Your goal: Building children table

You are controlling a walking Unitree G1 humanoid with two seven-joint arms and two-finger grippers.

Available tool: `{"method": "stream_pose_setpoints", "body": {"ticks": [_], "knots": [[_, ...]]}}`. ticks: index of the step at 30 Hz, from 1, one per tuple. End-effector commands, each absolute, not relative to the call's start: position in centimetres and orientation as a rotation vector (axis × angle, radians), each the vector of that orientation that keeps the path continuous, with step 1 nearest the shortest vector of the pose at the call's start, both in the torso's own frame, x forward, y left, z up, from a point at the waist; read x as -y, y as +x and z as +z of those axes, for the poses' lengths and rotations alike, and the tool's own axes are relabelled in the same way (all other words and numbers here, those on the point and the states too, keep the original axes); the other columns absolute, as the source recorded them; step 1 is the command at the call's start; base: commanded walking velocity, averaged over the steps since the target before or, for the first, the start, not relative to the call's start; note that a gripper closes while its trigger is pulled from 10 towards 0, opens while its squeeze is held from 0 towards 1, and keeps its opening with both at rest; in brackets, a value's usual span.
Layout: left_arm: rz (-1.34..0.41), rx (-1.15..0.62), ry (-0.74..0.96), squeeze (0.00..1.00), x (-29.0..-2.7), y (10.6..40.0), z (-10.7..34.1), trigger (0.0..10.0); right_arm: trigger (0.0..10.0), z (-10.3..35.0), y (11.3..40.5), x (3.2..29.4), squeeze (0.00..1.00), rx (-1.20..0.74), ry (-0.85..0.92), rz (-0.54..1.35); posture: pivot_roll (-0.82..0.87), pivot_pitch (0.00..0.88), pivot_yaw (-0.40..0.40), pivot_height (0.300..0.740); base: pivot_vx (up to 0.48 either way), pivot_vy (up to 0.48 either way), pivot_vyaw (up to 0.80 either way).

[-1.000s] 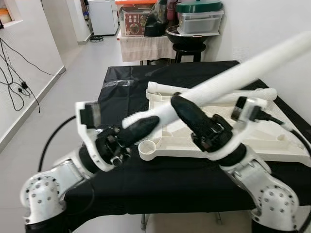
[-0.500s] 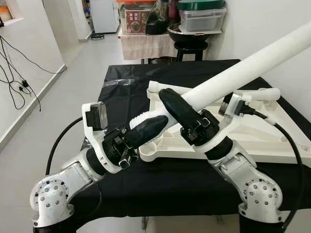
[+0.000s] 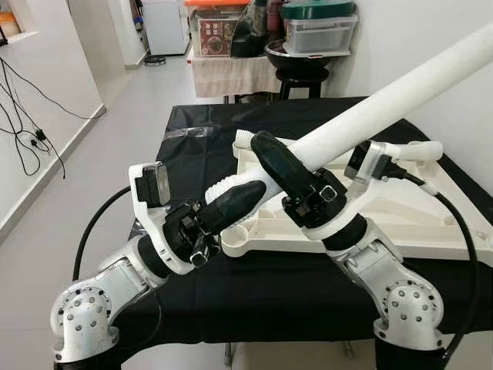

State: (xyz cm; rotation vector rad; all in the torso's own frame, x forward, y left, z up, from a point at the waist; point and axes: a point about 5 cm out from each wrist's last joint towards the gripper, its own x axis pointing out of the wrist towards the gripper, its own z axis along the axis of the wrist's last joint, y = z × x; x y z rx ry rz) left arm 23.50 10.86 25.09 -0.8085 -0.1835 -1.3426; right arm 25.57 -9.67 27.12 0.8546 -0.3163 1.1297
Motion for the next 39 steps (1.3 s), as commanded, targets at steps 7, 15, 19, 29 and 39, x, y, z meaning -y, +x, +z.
{"method": "stream_pose_setpoints", "body": {"ticks": [7,15,19,29,39], "knots": [[-1.362,0.118,-0.759,1.00,-10.5,22.8,24.3,10.0,0.0,27.0,26.4,10.3,0.00,0.318,0.844,1.063,-0.13,0.003,0.015,0.740,0.000,0.000,0.00],[-1.347,0.064,-0.702,1.00,-11.9,21.6,23.1,10.0,0.0,27.2,27.4,11.7,0.00,0.343,0.837,0.971,-0.14,0.001,0.015,0.740,0.000,0.000,0.00],[-1.307,0.033,-0.670,1.00,-12.7,21.4,22.4,10.0,0.0,27.3,28.1,12.9,0.00,0.363,0.840,0.899,-0.13,0.000,0.013,0.740,0.000,0.000,0.00],[-1.059,0.024,-0.592,1.00,-15.4,22.7,21.5,10.0,0.0,27.5,30.0,17.0,0.00,0.428,0.930,0.693,-0.13,0.000,0.011,0.740,0.000,0.000,0.00],[-0.736,0.090,-0.577,0.91,-18.2,25.7,22.4,10.0,0.0,25.3,30.7,18.5,0.00,0.359,0.814,0.558,-0.13,0.004,0.014,0.740,0.000,0.000,0.00]]}}
